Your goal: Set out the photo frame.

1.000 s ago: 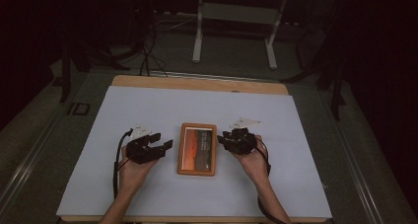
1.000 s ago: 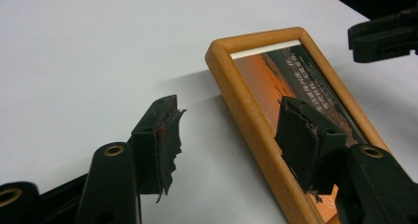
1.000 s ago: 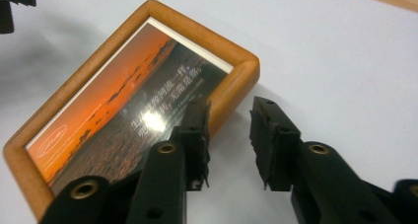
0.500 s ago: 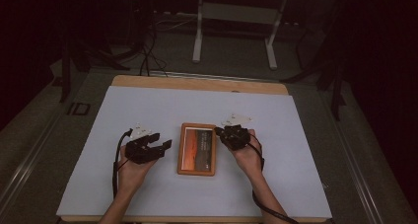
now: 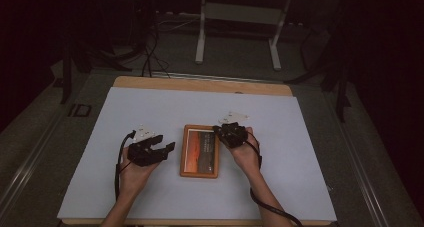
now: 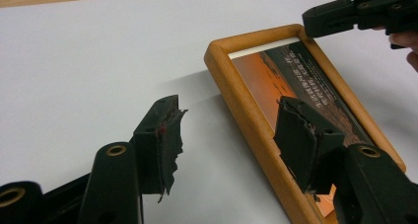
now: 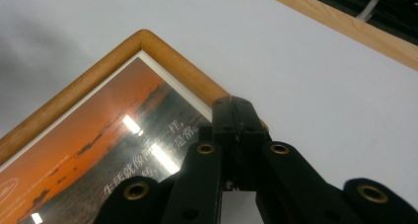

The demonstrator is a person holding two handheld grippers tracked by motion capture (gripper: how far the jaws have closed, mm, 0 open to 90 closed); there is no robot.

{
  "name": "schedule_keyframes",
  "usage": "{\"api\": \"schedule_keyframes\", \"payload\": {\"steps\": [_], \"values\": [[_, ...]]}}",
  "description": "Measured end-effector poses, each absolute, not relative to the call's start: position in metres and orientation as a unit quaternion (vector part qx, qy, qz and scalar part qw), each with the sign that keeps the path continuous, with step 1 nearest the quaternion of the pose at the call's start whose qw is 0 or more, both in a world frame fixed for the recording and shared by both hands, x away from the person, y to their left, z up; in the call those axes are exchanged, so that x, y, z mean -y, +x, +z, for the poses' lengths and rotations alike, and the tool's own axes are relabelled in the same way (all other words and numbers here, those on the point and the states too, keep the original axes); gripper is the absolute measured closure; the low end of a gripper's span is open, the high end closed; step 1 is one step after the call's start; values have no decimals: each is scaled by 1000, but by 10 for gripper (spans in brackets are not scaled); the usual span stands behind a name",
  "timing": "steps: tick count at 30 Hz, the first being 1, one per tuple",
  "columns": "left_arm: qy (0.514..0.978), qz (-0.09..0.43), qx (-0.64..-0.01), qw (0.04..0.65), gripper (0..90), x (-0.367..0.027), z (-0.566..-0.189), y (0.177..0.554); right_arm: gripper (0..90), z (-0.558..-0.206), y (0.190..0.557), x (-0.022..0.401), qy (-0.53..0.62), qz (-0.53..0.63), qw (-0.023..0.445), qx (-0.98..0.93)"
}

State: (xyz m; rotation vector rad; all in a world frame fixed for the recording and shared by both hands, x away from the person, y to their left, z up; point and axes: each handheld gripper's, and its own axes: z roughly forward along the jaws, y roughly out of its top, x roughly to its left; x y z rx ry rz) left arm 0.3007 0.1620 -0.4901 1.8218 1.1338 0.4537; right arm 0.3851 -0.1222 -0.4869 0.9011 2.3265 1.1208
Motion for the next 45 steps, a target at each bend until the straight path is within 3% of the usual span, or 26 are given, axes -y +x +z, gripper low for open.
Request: {"api": "schedule_keyframes", "payload": {"steps": [45], "values": [[747,190,-452,450,431,-157,-489,299,900,-497,394,121,333,395,199,-833]]}}
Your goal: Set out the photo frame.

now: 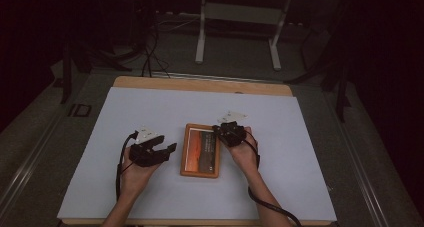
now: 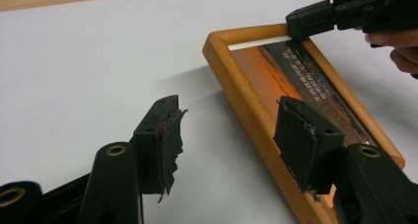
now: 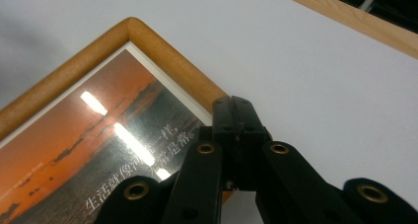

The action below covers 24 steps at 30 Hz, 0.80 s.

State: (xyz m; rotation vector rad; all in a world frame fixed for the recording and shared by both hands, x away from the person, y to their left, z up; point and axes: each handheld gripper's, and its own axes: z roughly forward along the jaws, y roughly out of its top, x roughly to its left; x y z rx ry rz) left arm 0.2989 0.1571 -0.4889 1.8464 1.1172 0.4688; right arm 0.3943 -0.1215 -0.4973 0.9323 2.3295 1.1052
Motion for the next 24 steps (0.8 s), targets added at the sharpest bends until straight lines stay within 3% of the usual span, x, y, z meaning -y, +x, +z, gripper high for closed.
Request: {"api": "schedule_keyframes", "payload": {"steps": [24], "values": [[746,172,-448,462,424,-152,-488,298,900,-515,402,139,373,389,184,-822]]}}
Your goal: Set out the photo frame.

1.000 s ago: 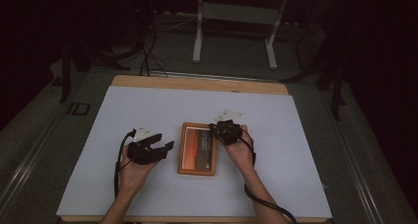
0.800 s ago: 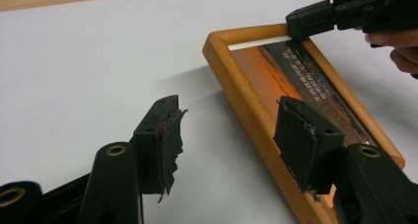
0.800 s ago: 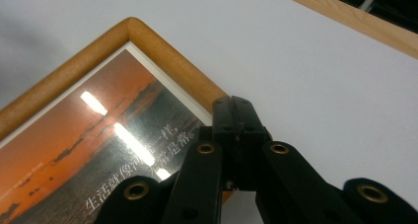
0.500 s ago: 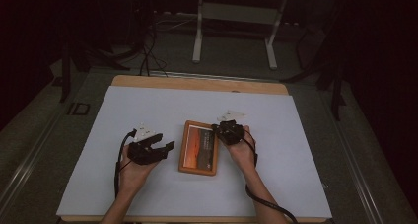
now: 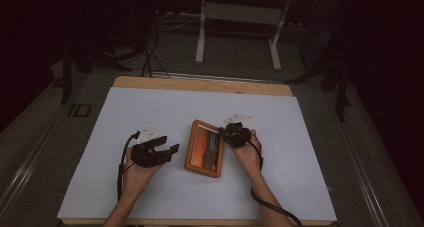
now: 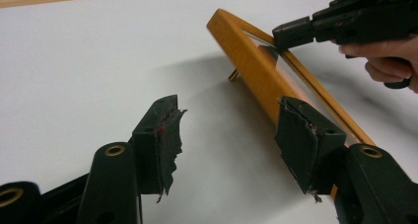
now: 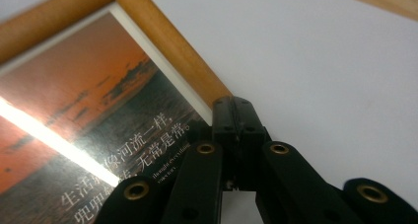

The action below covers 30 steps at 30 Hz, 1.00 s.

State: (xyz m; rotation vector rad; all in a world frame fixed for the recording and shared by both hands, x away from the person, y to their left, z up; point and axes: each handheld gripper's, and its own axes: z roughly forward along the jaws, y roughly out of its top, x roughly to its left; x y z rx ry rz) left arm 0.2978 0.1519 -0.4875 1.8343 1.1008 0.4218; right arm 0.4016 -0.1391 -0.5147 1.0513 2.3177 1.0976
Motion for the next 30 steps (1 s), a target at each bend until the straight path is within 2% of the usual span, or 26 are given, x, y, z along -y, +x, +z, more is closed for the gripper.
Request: {"api": "schedule_keyframes", "payload": {"steps": [7,20,30], "values": [[742,158,-448,472,414,-148,-485,296,900,-521,405,144,382,389,169,-821],[749,134,-437,478,378,-134,-485,292,900,-521,404,144,380,387,170,-823],[760,109,-425,480,294,-118,-491,291,900,-521,403,144,380,389,172,-822]]}}
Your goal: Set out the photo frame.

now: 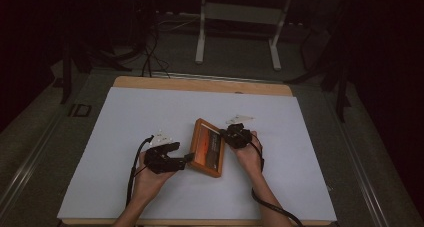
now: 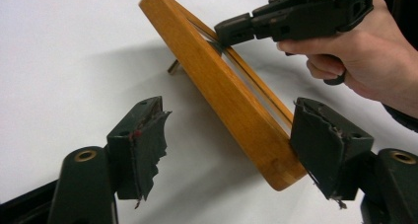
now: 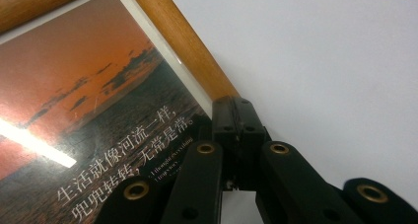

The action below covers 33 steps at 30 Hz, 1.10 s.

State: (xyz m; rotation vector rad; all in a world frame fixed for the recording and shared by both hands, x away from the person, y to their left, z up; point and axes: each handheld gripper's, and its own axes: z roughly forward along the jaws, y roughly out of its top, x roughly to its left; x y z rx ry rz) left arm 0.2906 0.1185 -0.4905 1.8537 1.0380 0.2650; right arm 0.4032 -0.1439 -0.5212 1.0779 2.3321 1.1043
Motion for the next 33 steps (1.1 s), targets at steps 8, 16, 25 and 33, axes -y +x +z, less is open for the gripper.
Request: {"api": "schedule_keyframes", "payload": {"steps": [8,16,25,33], "values": [[770,90,-422,470,269,-107,-498,290,900,-521,403,144,379,390,173,-821],[781,61,-414,465,269,-93,-510,290,899,-522,403,144,379,391,174,-821],[796,65,-402,448,317,-73,-518,288,900,-522,403,144,380,391,173,-820],[776,47,-428,461,356,-74,-517,290,899,-522,402,145,381,394,173,-818]]}}
